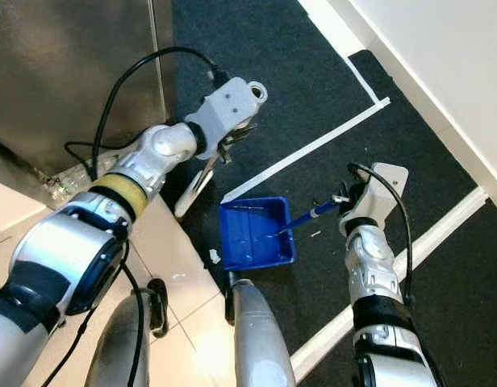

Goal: Sweep floor

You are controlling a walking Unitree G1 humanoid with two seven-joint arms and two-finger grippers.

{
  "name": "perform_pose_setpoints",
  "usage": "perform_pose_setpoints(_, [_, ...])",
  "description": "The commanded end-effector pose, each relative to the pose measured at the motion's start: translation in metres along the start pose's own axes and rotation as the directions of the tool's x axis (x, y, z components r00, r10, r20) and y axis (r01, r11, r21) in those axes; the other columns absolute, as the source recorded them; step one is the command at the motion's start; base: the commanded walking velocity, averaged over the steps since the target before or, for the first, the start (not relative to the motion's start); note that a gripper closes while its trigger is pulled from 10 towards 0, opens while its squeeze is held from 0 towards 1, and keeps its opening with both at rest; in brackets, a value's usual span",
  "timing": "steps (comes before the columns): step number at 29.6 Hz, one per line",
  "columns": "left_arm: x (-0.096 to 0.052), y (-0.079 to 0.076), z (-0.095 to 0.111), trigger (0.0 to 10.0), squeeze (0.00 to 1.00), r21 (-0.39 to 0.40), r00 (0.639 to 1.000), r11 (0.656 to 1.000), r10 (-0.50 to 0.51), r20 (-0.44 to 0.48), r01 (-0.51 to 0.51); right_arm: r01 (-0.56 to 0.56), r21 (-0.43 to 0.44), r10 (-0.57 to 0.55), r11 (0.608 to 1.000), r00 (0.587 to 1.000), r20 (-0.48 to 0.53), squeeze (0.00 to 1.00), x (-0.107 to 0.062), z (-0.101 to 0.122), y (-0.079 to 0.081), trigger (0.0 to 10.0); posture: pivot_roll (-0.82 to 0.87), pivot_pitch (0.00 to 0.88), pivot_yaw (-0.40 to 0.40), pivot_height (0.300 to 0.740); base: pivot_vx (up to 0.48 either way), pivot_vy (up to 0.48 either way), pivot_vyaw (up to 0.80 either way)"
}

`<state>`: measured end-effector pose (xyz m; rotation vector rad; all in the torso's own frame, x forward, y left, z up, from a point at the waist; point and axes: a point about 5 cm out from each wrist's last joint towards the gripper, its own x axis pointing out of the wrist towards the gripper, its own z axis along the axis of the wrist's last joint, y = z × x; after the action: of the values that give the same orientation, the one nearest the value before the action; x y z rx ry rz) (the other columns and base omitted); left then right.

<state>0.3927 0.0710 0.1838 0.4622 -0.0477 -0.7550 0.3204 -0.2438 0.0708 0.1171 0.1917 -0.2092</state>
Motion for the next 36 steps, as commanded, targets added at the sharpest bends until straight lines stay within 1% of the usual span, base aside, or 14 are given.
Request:
perform_pose_setpoints(1, [-0.016, 0.002, -0.036, 10.0, 0.00, -0.175, 0.992, 0.979, 0.087, -0.088, -0.102, 0.043, -0.022, -0.046, 0.999, 0.990, -0.131, 0.00, -0.010, -0.033, -0.012, 10.0, 0.07, 0.216, -0.118, 0.740, 0.000, 0.000, 0.00])
perform_pose_setpoints(2, [-0.028, 0.005, -0.054, 10.0, 0.00, -0.190, 0.977, 0.965, 0.155, -0.148, -0.182, 0.046, -0.005, -0.046, 0.999, 0.987, -0.156, 0.00, -0.009, -0.037, -0.010, 10.0, 0.10, 0.183, -0.119, 0.740, 0.000, 0.000, 0.00])
perform_pose_setpoints(3, [-0.028, 0.005, -0.054, 10.0, 0.00, -0.190, 0.977, 0.965, 0.155, -0.148, -0.182, 0.046, -0.005, -0.046, 0.999, 0.987, -0.156, 0.00, -0.009, -0.037, -0.010, 10.0, 0.10, 0.183, -0.119, 0.740, 0.000, 0.000, 0.00])
perform_pose_setpoints(6, [-0.067, 0.007, -0.099, 10.0, 0.00, -0.150, 0.918, 0.934, 0.274, -0.286, -0.326, 0.072, 0.075, -0.057, 0.995, 0.981, -0.185, 0.00, -0.008, -0.044, -0.005, 10.0, 0.17, 0.116, -0.133, 0.740, 0.000, 0.000, 0.00])
perform_pose_setpoints(7, [-0.067, 0.007, -0.099, 10.0, 0.00, -0.150, 0.918, 0.934, 0.274, -0.286, -0.326, 0.072, 0.075, -0.057, 0.995, 0.981, -0.185, 0.00, -0.008, -0.044, -0.005, 10.0, 0.17, 0.116, -0.133, 0.740, 0.000, 0.000, 0.00])
perform_pose_setpoints(9, [-0.099, 0.007, -0.119, 10.0, 0.00, -0.132, 0.874, 0.900, 0.353, -0.335, -0.414, 0.063, 0.118, -0.043, 0.991, 0.986, -0.160, 0.00, -0.005, -0.040, 0.000, 10.0, 0.20, 0.078, -0.140, 0.740, 0.000, 0.000, 0.00])
perform_pose_setpoints(10, [-0.099, 0.007, -0.119, 10.0, 0.00, -0.132, 0.874, 0.900, 0.353, -0.335, -0.414, 0.063, 0.118, -0.043, 0.991, 0.986, -0.160, 0.00, -0.005, -0.040, 0.000, 10.0, 0.20, 0.078, -0.140, 0.740, 0.000, 0.000, 0.00])
perform_pose_setpoints(12, [-0.117, 0.006, -0.128, 10.0, 0.00, -0.122, 0.846, 0.880, 0.390, -0.363, -0.458, 0.041, 0.145, -0.024, 0.989, 0.992, -0.122, 0.00, 0.001, -0.030, 0.005, 10.0, 0.20, 0.058, -0.139, 0.740, 0.000, 0.000, 0.00])
perform_pose_setpoints(15, [-0.124, 0.004, -0.131, 10.0, 0.00, -0.104, 0.838, 0.881, 0.395, -0.378, -0.462, 0.028, 0.158, -0.013, 0.987, 0.995, -0.096, 0.00, 0.005, -0.023, 0.008, 10.0, 0.21, 0.047, -0.137, 0.740, 0.000, 0.000, 0.00])
perform_pose_setpoints(18, [-0.141, 0.006, -0.143, 10.0, 0.00, -0.051, 0.785, 0.860, 0.437, -0.440, -0.508, -0.015, 0.187, 0.020, 0.982, 1.000, -0.023, 0.00, 0.017, 0.002, 0.016, 10.0, 0.21, 0.024, -0.127, 0.740, 0.000, 0.000, 0.00])
perform_pose_setpoints(25, [-0.142, 0.021, -0.134, 10.0, 0.00, -0.012, 0.775, 0.862, 0.449, -0.444, -0.507, -0.009, 0.248, 0.004, 0.969, 1.000, 0.021, 0.00, 0.023, 0.016, 0.012, 10.0, 0.22, 0.008, -0.102, 0.740, 0.000, 0.000, 0.00])
perform_pose_setpoints(28, [-0.136, 0.025, -0.127, 10.0, 0.00, -0.018, 0.784, 0.869, 0.438, -0.440, -0.495, -0.004, 0.254, -0.003, 0.967, 1.000, 0.024, 0.00, 0.022, 0.015, 0.011, 10.0, 0.22, 0.005, -0.089, 0.740, 0.000, 0.000, 0.00])
perform_pose_setpoints(32, [-0.108, 0.024, -0.112, 10.0, 0.00, -0.038, 0.833, 0.902, 0.381, -0.402, -0.431, 0.045, 0.264, -0.050, 0.964, 0.999, 0.015, 0.00, 0.015, 0.001, 0.003, 10.0, 0.21, 0.000, -0.002, 0.740, 0.000, 0.000, 0.00])
perform_pose_setpoints(36, [-0.101, 0.020, -0.110, 10.0, 0.00, -0.068, 0.842, 0.899, 0.374, -0.389, -0.432, 0.071, 0.283, -0.078, 0.956, 0.997, 0.015, 0.00, 0.011, -0.006, 0.000, 10.0, 0.20, 0.000, 0.050, 0.740, 0.000, 0.000, 0.00])
